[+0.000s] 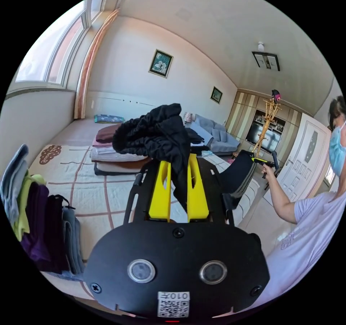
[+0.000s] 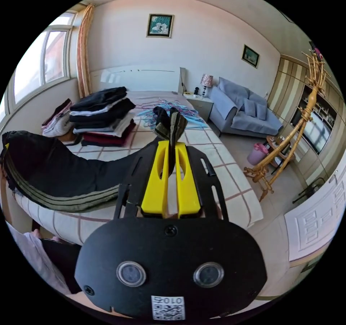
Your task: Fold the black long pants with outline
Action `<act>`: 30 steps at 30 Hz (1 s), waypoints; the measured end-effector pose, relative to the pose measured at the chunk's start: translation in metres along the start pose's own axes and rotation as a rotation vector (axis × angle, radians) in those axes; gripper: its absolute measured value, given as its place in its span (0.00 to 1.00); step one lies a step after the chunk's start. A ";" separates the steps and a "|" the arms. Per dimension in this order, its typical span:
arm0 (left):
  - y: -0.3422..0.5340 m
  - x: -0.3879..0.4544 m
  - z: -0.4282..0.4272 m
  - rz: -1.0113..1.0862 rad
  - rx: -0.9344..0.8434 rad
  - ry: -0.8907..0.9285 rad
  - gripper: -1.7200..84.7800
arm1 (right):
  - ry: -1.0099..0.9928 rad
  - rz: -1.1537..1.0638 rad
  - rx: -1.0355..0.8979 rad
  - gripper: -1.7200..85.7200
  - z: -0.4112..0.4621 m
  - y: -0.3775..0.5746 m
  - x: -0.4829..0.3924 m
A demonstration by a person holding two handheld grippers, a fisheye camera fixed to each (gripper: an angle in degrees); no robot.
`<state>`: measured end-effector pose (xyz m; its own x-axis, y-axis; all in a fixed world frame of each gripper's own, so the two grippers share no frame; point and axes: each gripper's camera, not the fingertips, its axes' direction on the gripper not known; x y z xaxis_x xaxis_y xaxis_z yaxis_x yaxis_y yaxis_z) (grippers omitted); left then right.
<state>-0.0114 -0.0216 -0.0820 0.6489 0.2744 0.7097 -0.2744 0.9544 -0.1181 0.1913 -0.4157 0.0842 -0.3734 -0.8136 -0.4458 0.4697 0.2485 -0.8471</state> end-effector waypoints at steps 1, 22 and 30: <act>0.022 0.010 0.010 0.000 -0.027 0.003 0.15 | 0.008 0.017 -0.015 0.08 0.009 0.008 0.015; 0.279 0.166 0.126 0.667 -0.587 -0.293 0.18 | -0.047 0.445 -0.162 0.15 0.075 0.258 -0.021; 0.372 0.233 0.188 1.068 -0.626 -0.171 0.17 | -0.297 0.338 -0.169 0.15 0.070 0.307 -0.144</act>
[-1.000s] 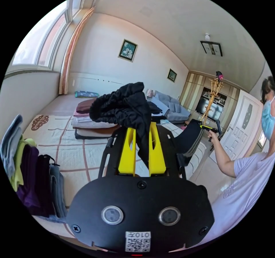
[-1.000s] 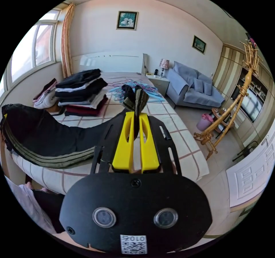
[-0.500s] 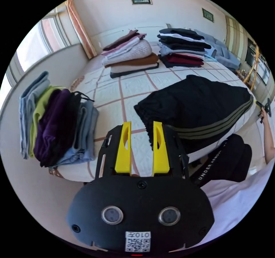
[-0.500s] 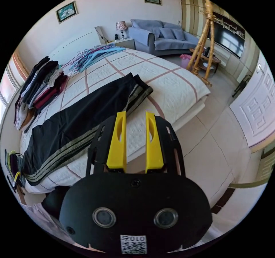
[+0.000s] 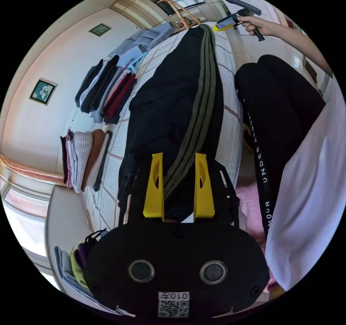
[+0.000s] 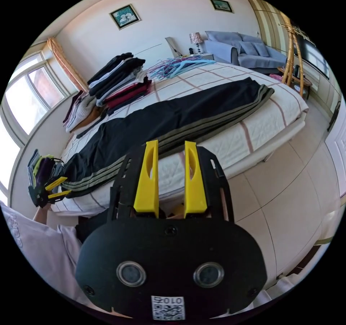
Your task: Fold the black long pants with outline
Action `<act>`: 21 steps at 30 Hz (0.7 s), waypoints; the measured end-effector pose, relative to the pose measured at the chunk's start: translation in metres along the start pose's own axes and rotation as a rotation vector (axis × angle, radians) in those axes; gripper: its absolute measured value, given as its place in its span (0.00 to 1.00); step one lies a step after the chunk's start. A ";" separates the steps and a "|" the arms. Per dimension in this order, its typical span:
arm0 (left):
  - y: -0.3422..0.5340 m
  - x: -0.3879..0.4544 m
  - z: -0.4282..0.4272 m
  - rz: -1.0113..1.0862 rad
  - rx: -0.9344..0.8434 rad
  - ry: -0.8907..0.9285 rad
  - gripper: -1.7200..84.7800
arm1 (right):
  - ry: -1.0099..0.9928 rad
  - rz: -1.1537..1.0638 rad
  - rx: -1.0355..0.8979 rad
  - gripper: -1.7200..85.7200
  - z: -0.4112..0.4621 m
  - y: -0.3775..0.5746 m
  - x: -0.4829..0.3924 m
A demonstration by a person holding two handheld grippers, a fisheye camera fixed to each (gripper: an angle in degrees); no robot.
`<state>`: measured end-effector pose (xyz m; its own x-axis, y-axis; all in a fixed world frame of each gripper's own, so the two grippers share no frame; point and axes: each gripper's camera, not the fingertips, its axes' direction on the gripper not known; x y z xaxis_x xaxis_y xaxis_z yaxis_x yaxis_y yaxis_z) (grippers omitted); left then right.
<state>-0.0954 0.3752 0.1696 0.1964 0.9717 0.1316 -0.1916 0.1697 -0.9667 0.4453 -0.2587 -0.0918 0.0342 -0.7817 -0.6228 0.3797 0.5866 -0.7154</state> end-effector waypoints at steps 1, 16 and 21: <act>0.000 0.007 0.006 0.030 0.001 0.016 0.16 | -0.005 -0.003 0.000 0.15 0.001 0.006 -0.003; 0.029 0.042 0.013 0.065 0.051 0.112 0.13 | -0.093 0.057 -0.041 0.14 0.019 0.044 -0.011; 0.036 0.056 0.003 0.155 0.061 0.071 0.11 | -0.121 0.031 -0.067 0.14 0.029 0.049 -0.020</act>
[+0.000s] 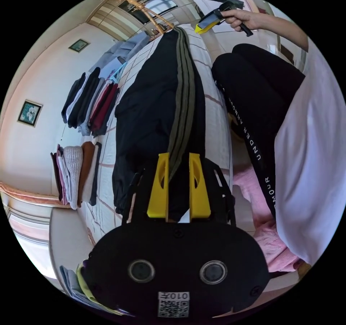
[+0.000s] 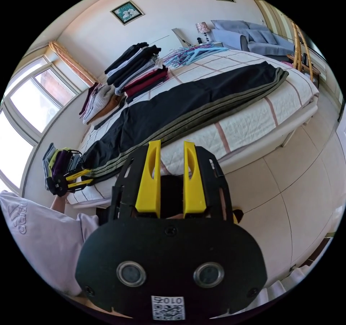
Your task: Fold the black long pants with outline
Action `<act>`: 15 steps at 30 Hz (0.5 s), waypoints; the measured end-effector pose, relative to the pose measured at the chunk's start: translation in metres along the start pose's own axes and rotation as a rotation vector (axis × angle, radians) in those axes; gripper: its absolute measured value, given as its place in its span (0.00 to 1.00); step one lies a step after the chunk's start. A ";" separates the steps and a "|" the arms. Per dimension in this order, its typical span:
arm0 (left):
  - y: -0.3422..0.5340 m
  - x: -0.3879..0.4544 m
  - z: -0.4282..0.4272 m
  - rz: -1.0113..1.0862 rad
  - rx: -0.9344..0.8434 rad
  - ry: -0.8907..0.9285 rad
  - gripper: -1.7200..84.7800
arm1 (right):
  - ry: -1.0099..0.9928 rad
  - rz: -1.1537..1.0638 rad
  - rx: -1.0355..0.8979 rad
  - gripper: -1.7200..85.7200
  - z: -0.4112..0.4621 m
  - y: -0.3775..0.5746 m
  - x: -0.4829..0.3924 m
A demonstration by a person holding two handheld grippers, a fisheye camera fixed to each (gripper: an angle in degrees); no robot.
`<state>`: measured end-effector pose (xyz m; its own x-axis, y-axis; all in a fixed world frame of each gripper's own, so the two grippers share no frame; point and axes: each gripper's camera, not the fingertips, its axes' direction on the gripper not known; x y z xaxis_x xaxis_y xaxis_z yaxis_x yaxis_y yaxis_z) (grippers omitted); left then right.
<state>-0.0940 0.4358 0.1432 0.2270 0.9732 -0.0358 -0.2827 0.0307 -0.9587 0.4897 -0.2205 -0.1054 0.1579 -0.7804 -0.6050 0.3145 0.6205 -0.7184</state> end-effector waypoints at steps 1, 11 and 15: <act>0.003 -0.001 -0.001 -0.011 -0.010 -0.012 0.10 | -0.003 -0.001 -0.001 0.14 0.001 0.001 0.000; 0.009 -0.044 -0.030 -0.112 0.026 -0.033 0.03 | -0.028 -0.004 -0.014 0.13 0.003 0.011 0.009; 0.026 -0.098 -0.055 -0.342 0.117 0.020 0.02 | -0.101 0.007 -0.016 0.14 0.007 0.010 0.017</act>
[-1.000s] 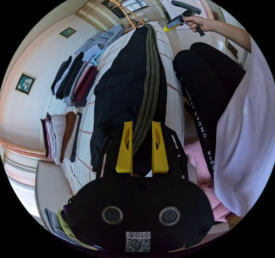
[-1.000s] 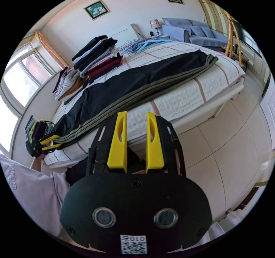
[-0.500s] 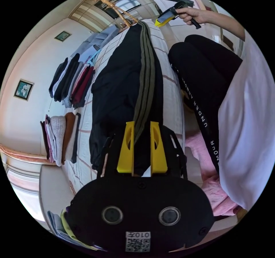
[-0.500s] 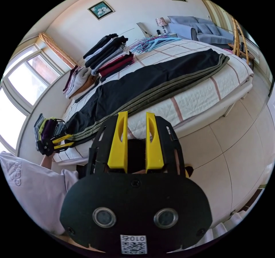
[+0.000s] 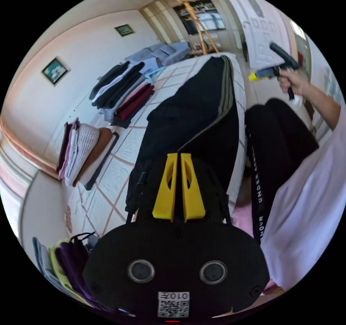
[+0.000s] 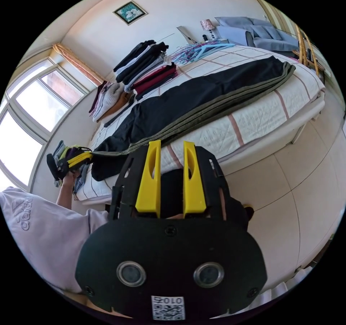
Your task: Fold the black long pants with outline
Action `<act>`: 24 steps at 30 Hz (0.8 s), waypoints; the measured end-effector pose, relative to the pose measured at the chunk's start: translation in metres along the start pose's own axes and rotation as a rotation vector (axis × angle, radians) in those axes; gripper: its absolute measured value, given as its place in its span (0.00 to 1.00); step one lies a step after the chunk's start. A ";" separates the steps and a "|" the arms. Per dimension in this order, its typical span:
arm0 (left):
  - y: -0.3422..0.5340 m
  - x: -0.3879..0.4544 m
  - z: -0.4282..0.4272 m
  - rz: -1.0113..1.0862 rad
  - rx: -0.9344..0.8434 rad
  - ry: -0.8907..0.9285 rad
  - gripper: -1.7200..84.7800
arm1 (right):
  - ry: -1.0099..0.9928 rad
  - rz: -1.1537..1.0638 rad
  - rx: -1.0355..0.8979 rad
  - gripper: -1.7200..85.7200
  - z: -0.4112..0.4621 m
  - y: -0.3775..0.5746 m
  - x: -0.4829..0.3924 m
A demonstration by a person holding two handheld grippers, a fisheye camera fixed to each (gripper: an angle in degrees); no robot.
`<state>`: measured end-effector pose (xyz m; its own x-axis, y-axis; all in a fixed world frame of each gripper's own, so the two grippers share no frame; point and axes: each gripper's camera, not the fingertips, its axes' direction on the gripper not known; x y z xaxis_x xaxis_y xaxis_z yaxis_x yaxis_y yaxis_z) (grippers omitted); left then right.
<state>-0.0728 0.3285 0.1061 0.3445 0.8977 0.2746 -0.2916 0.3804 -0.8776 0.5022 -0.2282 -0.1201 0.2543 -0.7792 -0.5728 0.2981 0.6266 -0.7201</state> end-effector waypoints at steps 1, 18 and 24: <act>0.001 -0.020 -0.011 -0.084 0.046 0.028 0.02 | -0.014 0.002 -0.003 0.14 0.001 -0.001 0.001; 0.021 -0.147 -0.113 -0.303 0.317 0.056 0.02 | -0.455 0.415 0.251 0.17 0.029 -0.061 0.163; 0.033 -0.186 -0.137 -0.369 0.362 0.044 0.02 | -0.373 0.422 0.283 0.14 0.013 -0.096 0.180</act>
<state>-0.0241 0.1430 -0.0278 0.5175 0.6818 0.5171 -0.4312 0.7297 -0.5307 0.5310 -0.4286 -0.1492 0.6915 -0.4395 -0.5733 0.3212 0.8979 -0.3010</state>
